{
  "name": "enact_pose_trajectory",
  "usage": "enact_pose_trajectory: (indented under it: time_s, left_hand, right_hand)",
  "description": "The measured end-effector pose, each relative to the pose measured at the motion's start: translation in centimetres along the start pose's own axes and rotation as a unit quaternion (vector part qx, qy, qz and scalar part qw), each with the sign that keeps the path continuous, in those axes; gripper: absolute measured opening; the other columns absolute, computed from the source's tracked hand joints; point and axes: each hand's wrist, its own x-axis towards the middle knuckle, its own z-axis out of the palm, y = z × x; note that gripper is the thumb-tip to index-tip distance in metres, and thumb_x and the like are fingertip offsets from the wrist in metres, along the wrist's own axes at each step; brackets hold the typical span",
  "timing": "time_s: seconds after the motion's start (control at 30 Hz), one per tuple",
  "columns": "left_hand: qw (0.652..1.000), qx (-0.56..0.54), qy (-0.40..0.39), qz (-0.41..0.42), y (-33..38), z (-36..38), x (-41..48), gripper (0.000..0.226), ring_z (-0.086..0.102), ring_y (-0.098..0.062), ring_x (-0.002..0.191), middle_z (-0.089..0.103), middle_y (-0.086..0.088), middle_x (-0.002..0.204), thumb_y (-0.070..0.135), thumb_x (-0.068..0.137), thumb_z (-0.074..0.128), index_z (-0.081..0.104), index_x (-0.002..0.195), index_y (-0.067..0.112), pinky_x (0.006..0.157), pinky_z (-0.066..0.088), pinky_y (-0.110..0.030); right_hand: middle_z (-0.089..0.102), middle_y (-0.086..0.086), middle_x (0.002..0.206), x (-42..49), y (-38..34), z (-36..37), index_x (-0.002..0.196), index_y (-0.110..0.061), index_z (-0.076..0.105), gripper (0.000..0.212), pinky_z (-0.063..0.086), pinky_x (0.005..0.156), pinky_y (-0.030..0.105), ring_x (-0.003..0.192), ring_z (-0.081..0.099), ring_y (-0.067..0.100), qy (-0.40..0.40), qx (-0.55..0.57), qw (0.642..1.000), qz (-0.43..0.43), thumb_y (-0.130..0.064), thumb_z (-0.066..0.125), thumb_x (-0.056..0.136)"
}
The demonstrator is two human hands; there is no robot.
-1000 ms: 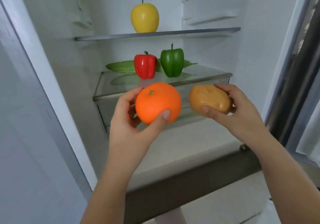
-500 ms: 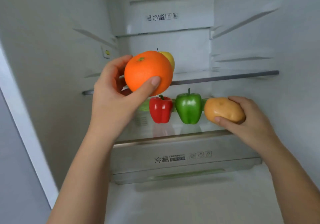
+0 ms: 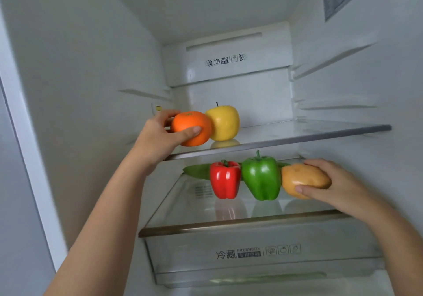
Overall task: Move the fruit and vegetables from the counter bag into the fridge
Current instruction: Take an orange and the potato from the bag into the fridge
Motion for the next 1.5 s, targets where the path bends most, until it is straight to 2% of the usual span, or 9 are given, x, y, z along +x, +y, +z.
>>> enact_pose_trajectory:
  time_s: [0.2, 0.5, 0.6, 0.8, 0.97, 1.07, 1.2, 1.33, 1.5]
  left_hand:
    - [0.989, -0.045, -0.125, -0.069, -0.8, -0.5, 2.1, 0.070, 0.056, -0.023, 0.108, 0.056, -0.011, 0.121, 0.023, 0.064, 0.080, 0.049, 0.125, 0.011, 0.085, 0.049, -0.029]
    - [0.954, -0.139, -0.226, -0.137, -0.5, 1.1, 3.9, 0.077, 0.058, -0.025, 0.108, 0.053, -0.016, 0.127, 0.026, 0.059, 0.077, 0.047, 0.126, 0.005, 0.078, 0.055, -0.025]
    - [0.951, -0.149, -0.230, -0.142, -0.5, 1.4, 4.1, 0.061, 0.060, -0.021, 0.101, 0.053, -0.017, 0.125, 0.018, 0.063, 0.074, 0.050, 0.118, 0.007, 0.074, 0.056, -0.022]
    - [0.952, -0.137, -0.233, -0.142, -0.7, 1.4, 4.0, 0.068, 0.060, -0.024, 0.104, 0.053, -0.018, 0.126, 0.010, 0.062, 0.079, 0.049, 0.123, 0.005, 0.074, 0.055, -0.022]
    - [0.954, -0.127, -0.231, -0.139, -0.8, 1.1, 4.0, 0.122, 0.061, -0.024, 0.106, 0.056, -0.013, 0.122, 0.041, 0.020, 0.093, 0.047, 0.128, 0.007, 0.079, 0.055, -0.026]
    - [0.960, -0.102, -0.223, -0.138, -0.3, 0.9, 3.6, 0.130, 0.058, -0.022, 0.108, 0.056, -0.009, 0.123, 0.044, 0.018, 0.092, 0.041, 0.133, 0.011, 0.085, 0.051, -0.028]
    - [0.983, 0.049, -0.156, -0.087, 0.7, 0.3, 1.9, 0.102, 0.047, -0.021, 0.119, 0.048, -0.006, 0.131, 0.037, 0.051, 0.086, 0.034, 0.138, 0.022, 0.092, 0.040, -0.030]
    - [0.986, 0.161, -0.048, 0.008, 1.9, -0.2, -1.7, 0.084, 0.038, -0.019, 0.127, 0.039, -0.003, 0.141, 0.034, 0.066, 0.079, 0.035, 0.137, 0.025, 0.100, 0.036, -0.036]
    - [0.974, 0.157, 0.018, 0.161, 2.0, 1.0, -8.3, 0.051, 0.043, 0.011, 0.103, 0.051, 0.013, 0.114, 0.032, 0.075, 0.072, 0.051, 0.122, 0.024, 0.086, 0.031, -0.005]
  right_hand:
    - [0.048, -0.004, 0.118, 0.9, 0.8, 0.0, 0.123, -0.032, 0.047, 0.062, 0.036, 0.084, 0.029, 0.101, 0.049, 0.014, -0.022, 0.026, 0.999, 0.000, -0.028, 0.078, 0.070]
    - [0.050, -0.005, 0.119, 1.3, 2.1, 0.3, 0.114, -0.042, 0.046, 0.058, 0.041, 0.091, 0.034, 0.104, 0.051, 0.013, -0.007, 0.056, 0.998, -0.004, -0.030, 0.079, 0.068]
    - [0.051, -0.006, 0.119, 1.2, 2.0, 0.2, 0.114, -0.042, 0.046, 0.057, 0.041, 0.092, 0.032, 0.105, 0.052, 0.012, 0.001, 0.068, 0.998, -0.013, -0.027, 0.078, 0.069]
    - [0.049, -0.005, 0.117, 0.9, 1.9, 0.3, 0.115, -0.040, 0.047, 0.056, 0.042, 0.091, 0.034, 0.102, 0.052, 0.013, 0.008, 0.059, 0.998, -0.014, -0.026, 0.077, 0.071]
    - [0.048, -0.004, 0.117, 0.6, 1.7, 0.4, 0.125, -0.031, 0.048, 0.060, 0.042, 0.092, 0.035, 0.105, 0.051, 0.015, 0.026, 0.036, 0.999, -0.022, -0.027, 0.076, 0.072]
    - [0.046, -0.005, 0.119, 0.1, 1.2, 0.4, 0.127, -0.027, 0.048, 0.059, 0.040, 0.093, 0.033, 0.108, 0.049, 0.015, 0.057, 0.022, 0.997, -0.038, -0.025, 0.074, 0.074]
    - [0.048, 0.000, 0.119, -0.7, 0.3, 0.4, 0.125, -0.018, 0.052, 0.056, 0.035, 0.091, 0.028, 0.111, 0.048, 0.020, 0.122, -0.060, 0.986, -0.098, -0.021, 0.074, 0.074]
    - [0.054, 0.007, 0.115, -1.9, -1.2, 0.7, 0.118, -0.011, 0.057, 0.048, 0.043, 0.088, 0.038, 0.104, 0.053, 0.030, 0.155, -0.108, 0.971, -0.143, -0.025, 0.073, 0.074]
    - [0.055, 0.004, 0.111, -4.3, -4.4, 2.1, 0.115, -0.013, 0.057, 0.047, 0.043, 0.082, 0.029, 0.099, 0.053, 0.022, 0.149, -0.107, 0.963, -0.197, -0.038, 0.056, 0.075]
